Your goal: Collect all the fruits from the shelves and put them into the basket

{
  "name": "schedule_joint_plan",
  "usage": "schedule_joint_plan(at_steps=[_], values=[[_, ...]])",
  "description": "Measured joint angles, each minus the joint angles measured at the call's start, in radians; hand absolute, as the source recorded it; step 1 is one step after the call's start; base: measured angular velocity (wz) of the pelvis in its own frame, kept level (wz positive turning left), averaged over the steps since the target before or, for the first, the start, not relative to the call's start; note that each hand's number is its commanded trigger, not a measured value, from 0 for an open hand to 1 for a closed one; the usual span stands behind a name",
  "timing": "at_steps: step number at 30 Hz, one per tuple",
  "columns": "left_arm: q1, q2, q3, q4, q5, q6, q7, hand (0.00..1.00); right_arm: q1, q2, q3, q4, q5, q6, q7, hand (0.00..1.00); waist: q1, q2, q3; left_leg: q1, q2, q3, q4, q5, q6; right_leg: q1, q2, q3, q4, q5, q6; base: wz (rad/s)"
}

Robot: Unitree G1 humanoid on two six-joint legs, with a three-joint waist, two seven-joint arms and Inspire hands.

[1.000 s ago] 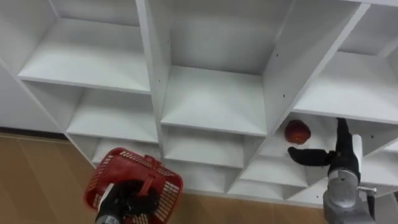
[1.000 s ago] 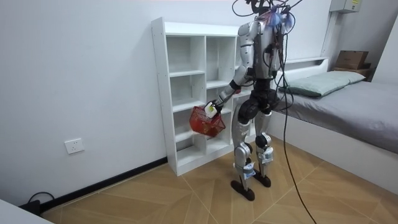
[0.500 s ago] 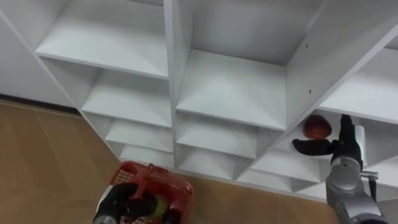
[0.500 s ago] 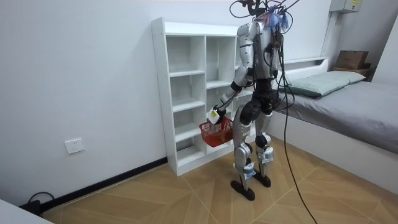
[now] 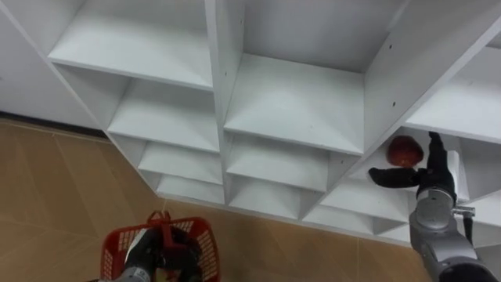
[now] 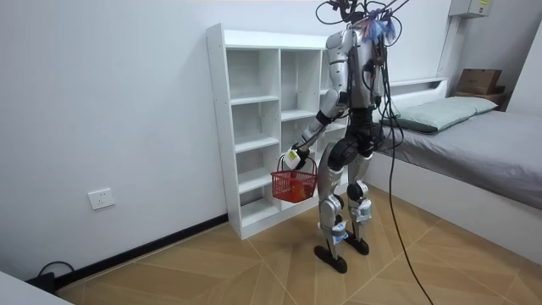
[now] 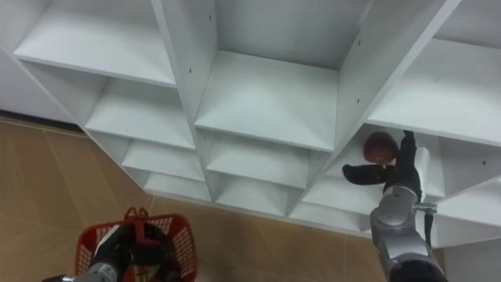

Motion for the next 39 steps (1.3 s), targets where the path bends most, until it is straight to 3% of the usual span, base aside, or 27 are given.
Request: schedule_joint_plan(at_steps=[13,16,24,31,37,39], values=[[-0.019,-0.008,-0.037,0.005,-0.003,-0.002,0.003,1.0,-0.032,0.0,-0.001,0.005,0.019,0.0,-0.012,0.0,0.0,0.007,-0.0006,-0.052,0.003,0.03,0.016,0.0,0.0,-0.079,-0.006,0.03,0.05,-0.007,-0.002,-0.06],[-0.051,-0.013,-0.037,0.038,-0.003,-0.007,0.006,1.0,-0.082,0.0,-0.002,0.006,0.02,-0.001,-0.037,0.0,0.002,0.007,0.0004,-0.074,0.002,0.038,0.029,0.0,0.0,-0.116,-0.011,0.036,0.082,-0.012,-0.005,-0.07],[-0.053,-0.025,-0.044,0.038,-0.003,-0.007,0.007,1.0,-0.114,-0.004,-0.035,0.006,0.024,-0.002,-0.144,0.0,-0.002,0.006,0.0045,-0.115,0.001,0.04,0.05,0.0,0.0,-0.153,-0.019,0.027,0.105,-0.028,-0.011,0.03],[-0.063,-0.031,-0.044,0.04,-0.002,-0.007,0.015,1.0,-0.155,-0.036,-0.045,0.001,0.01,-0.01,-0.205,0.0,0.0,0.006,0.0049,-0.166,0.002,0.052,0.062,0.001,0.001,-0.213,-0.022,0.035,0.129,-0.027,-0.012,-0.03],[-0.084,-0.051,-0.067,0.08,-0.021,-0.007,0.021,1.0,-0.218,-0.037,-0.043,0.0,0.005,-0.01,-0.242,0.0,0.023,0.001,0.0096,-0.166,0.003,0.066,0.058,0.001,0.001,-0.227,-0.021,0.048,0.14,-0.027,-0.012,-0.05],[-0.087,-0.054,-0.078,0.08,-0.021,-0.007,0.021,1.0,-0.226,-0.036,-0.042,-0.003,0.004,-0.01,-0.242,0.0,0.025,-0.004,0.0153,-0.167,0.003,0.067,0.058,0.001,0.001,-0.226,-0.021,0.048,0.138,-0.027,-0.012,0.0]])
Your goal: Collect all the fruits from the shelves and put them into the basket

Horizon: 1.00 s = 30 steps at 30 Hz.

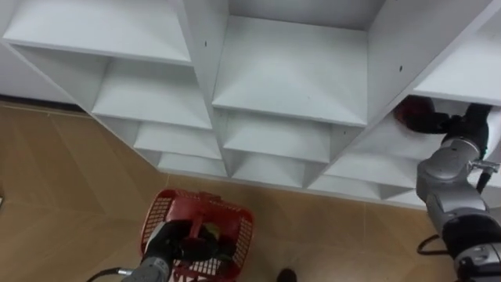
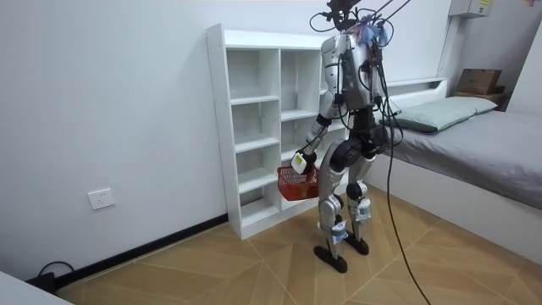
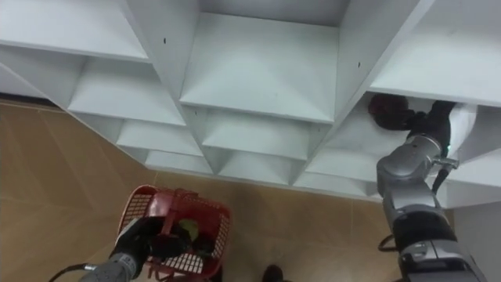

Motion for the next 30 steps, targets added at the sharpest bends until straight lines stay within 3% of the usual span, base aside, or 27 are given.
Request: schedule_joint_plan(at_steps=[3,17,22,29,30], values=[[-0.012,0.0,-0.008,0.0,0.0,0.0,0.001,1.0,-0.001,0.0,0.0,-0.001,0.006,0.0,0.0,0.0,0.001,-0.007,0.0068,-0.003,0.0,0.0,0.0,0.0,0.0,0.0,-0.001,-0.004,-0.003,0.0,0.0,0.03],[-0.058,0.003,-0.095,0.048,0.0,0.004,-0.007,1.0,-0.005,0.002,0.022,0.003,0.034,-0.006,-0.004,0.0,0.005,-0.007,0.0082,-0.049,0.0,0.003,0.0,0.004,0.004,-0.047,-0.003,-0.007,-0.001,0.004,0.0,0.01],[-0.065,-0.007,-0.097,0.048,0.0,0.004,-0.02,1.0,-0.005,0.007,0.045,0.003,0.002,-0.006,0.01,0.0,0.005,-0.002,0.0118,-0.057,0.002,0.004,0.006,0.003,0.004,-0.05,-0.002,-0.008,-0.002,0.004,0.0,0.0],[-0.082,-0.016,-0.108,0.042,0.0,0.004,-0.019,1.0,-0.005,0.01,0.073,0.003,-0.002,-0.006,0.069,0.0,0.029,0.021,0.009,-0.084,0.005,0.003,0.013,0.004,0.004,-0.073,-0.001,-0.013,0.001,0.013,-0.003,0.01],[-0.082,-0.016,-0.108,0.042,0.0,0.004,-0.018,1.0,-0.005,0.011,0.073,0.003,-0.002,-0.006,0.08,0.62,0.032,0.023,0.0083,-0.088,0.005,0.003,0.015,0.005,0.004,-0.079,-0.001,-0.012,0.001,0.013,-0.004,0.0]])
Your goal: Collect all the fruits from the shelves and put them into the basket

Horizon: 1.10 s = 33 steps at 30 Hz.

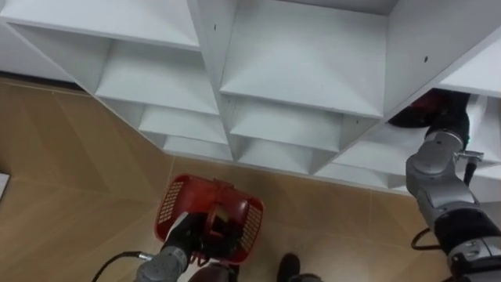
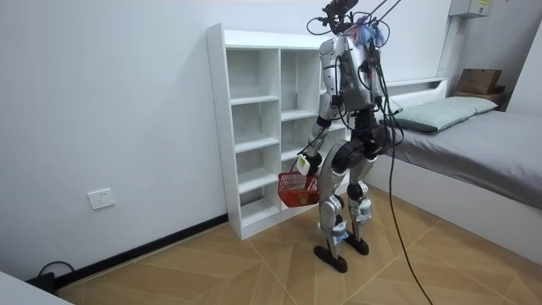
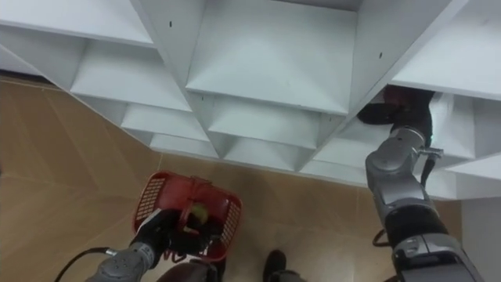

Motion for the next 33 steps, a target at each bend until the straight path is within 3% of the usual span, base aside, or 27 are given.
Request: schedule_joint_plan(at_steps=[1,16,33], values=[[0.0,0.0,0.0,0.0,0.0,0.0,0.001,1.0,0.0,0.0,0.0,0.0,0.0,0.0,0.004,1.0,0.002,0.0,-0.0001,-0.002,0.0,0.0,0.0,0.0,0.0,-0.003,0.0,0.0,0.001,0.0,0.0,0.0],[-0.019,-0.002,-0.007,-0.001,-0.001,0.002,0.035,1.0,0.0,-0.013,-0.023,-0.005,-0.046,-0.001,0.024,1.0,-0.004,0.001,-0.0006,-0.021,0.003,0.002,0.014,0.001,-0.001,-0.024,0.002,0.005,0.014,0.003,-0.005,0.0],[-0.021,-0.012,-0.006,0.005,-0.021,0.003,0.042,1.0,0.006,0.008,-0.012,-0.001,-0.042,0.008,0.069,1.0,-0.004,0.001,-0.0015,0.012,0.004,0.012,0.013,0.002,-0.002,0.002,0.005,0.018,0.011,0.003,-0.005,0.0]])
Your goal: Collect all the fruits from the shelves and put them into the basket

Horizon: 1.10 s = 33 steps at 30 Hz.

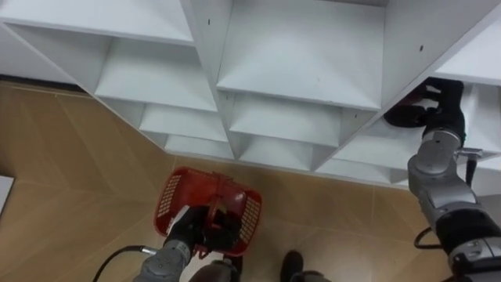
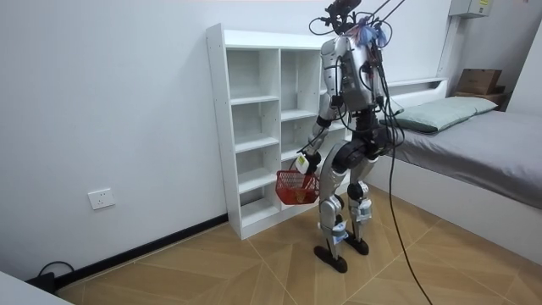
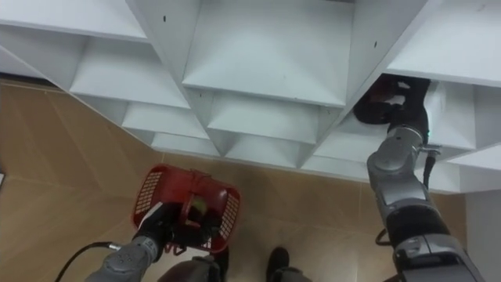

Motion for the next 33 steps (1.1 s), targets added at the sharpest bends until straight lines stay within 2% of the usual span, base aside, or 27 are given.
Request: schedule_joint_plan(at_steps=[16,18,21,22,24,25,26,27,29,33], values=[[-0.005,-0.001,0.009,0.019,-0.053,0.0,-0.003,1.0,0.012,0.011,0.028,0.031,0.013,0.0,0.032,1.0,-0.004,0.0,0.0,0.055,0.001,-0.001,-0.007,0.0,0.0,0.061,0.002,-0.002,-0.018,0.0,0.001,0.0],[-0.004,0.0,0.01,0.031,-0.058,0.0,-0.005,1.0,0.024,0.032,0.028,0.046,0.018,0.0,0.054,1.0,-0.01,0.0,0.0,0.09,0.002,-0.001,-0.023,0.0,0.0,0.096,0.005,-0.003,-0.036,0.001,0.002,0.0],[-0.003,0.002,0.009,0.038,-0.058,0.0,-0.007,1.0,0.07,0.039,0.034,0.046,0.043,0.0,0.093,1.0,-0.009,0.001,-0.0011,0.142,0.006,-0.001,-0.047,0.001,-0.001,0.154,0.012,-0.006,-0.072,0.006,0.006,-0.01],[-0.002,0.003,0.009,0.038,-0.058,0.0,-0.007,1.0,0.083,0.04,0.035,0.044,0.045,-0.002,0.099,1.0,-0.009,0.001,-0.0036,0.151,0.006,-0.001,-0.053,0.001,-0.001,0.164,0.013,-0.008,-0.08,0.008,0.006,0.0],[0.002,0.009,0.009,0.039,-0.059,0.0,-0.007,1.0,0.106,0.041,0.036,0.045,0.05,-0.004,0.122,1.0,-0.02,0.007,-0.0143,0.18,0.006,-0.001,-0.073,0.001,-0.002,0.198,0.015,-0.013,-0.107,0.014,0.009,0.0],[0.004,0.01,0.009,0.039,-0.059,-0.001,-0.006,1.0,0.113,0.041,0.036,0.044,0.051,-0.004,0.128,1.0,-0.025,0.008,-0.0162,0.188,0.006,-0.001,-0.077,0.001,-0.002,0.208,0.016,-0.014,-0.115,0.016,0.01,0.0],[0.01,0.012,0.009,0.039,-0.059,-0.001,-0.006,1.0,0.131,0.045,0.037,0.043,0.055,-0.004,0.132,1.0,-0.027,0.01,-0.0256,0.205,0.007,0.0,-0.088,0.001,-0.002,0.226,0.02,-0.012,-0.128,0.021,0.012,-0.04],[0.017,0.014,0.009,0.038,-0.059,-0.004,-0.005,1.0,0.148,0.05,0.038,0.042,0.06,-0.007,0.133,1.0,-0.03,0.011,-0.029,0.226,0.007,0.001,-0.101,0.001,-0.002,0.247,0.023,-0.01,-0.144,0.024,0.014,-0.06],[0.026,0.016,0.009,0.037,-0.069,-0.007,-0.005,1.0,0.174,0.055,0.04,0.04,0.074,-0.013,0.133,1.0,-0.033,0.013,-0.034,0.255,0.007,0.002,-0.118,0.001,-0.002,0.278,0.027,-0.008,-0.172,0.028,0.017,-0.05],[0.05,0.025,0.01,0.004,-0.096,-0.015,-0.004,1.0,0.237,0.059,0.049,0.022,0.087,-0.053,0.141,1.0,-0.049,0.015,-0.0382,0.289,0.007,0.003,-0.131,0.001,-0.002,0.327,0.03,-0.013,-0.205,0.032,0.021,0.02]])
